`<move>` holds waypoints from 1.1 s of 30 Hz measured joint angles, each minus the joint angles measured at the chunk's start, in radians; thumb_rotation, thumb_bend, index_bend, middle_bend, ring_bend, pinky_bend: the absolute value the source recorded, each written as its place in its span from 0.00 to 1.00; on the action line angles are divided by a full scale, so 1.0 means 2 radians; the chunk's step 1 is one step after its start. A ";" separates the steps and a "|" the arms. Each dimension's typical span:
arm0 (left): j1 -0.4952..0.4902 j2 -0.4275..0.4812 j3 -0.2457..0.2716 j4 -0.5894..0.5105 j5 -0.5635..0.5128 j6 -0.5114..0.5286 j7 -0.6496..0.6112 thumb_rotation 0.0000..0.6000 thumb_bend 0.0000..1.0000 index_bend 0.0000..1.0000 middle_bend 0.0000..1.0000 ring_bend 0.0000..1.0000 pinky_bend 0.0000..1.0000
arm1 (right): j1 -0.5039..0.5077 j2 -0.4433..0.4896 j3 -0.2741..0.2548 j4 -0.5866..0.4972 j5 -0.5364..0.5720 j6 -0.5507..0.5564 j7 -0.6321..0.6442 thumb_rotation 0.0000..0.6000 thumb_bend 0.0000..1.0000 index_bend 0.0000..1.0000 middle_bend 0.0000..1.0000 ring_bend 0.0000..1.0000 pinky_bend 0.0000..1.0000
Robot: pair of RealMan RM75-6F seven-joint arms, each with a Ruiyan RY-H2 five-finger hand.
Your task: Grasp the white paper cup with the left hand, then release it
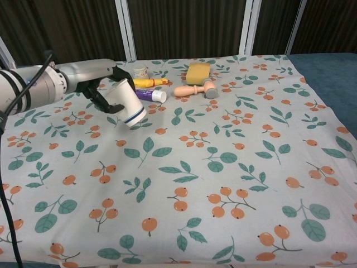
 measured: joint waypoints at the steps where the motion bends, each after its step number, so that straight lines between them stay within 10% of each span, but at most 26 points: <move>1: 0.008 -0.002 -0.005 0.008 0.011 -0.006 -0.043 1.00 0.43 0.48 0.40 0.06 0.00 | 0.000 -0.001 0.000 0.000 0.000 0.002 -0.002 1.00 0.22 0.00 0.00 0.00 0.00; 16: 0.094 -0.099 -0.008 0.210 0.213 -0.021 -0.446 1.00 0.40 0.29 0.28 0.00 0.00 | 0.004 0.002 0.000 -0.010 0.007 -0.009 -0.008 1.00 0.22 0.00 0.00 0.00 0.00; 23: 0.106 -0.127 0.017 0.265 0.253 -0.005 -0.476 1.00 0.40 0.01 0.07 0.00 0.00 | 0.005 0.004 -0.002 -0.010 0.015 -0.021 -0.006 1.00 0.22 0.00 0.00 0.00 0.00; 33: 0.118 -0.141 0.021 0.299 0.287 0.095 -0.407 1.00 0.39 0.00 0.00 0.00 0.00 | 0.004 0.009 -0.002 -0.009 0.018 -0.021 -0.002 1.00 0.22 0.00 0.00 0.00 0.00</move>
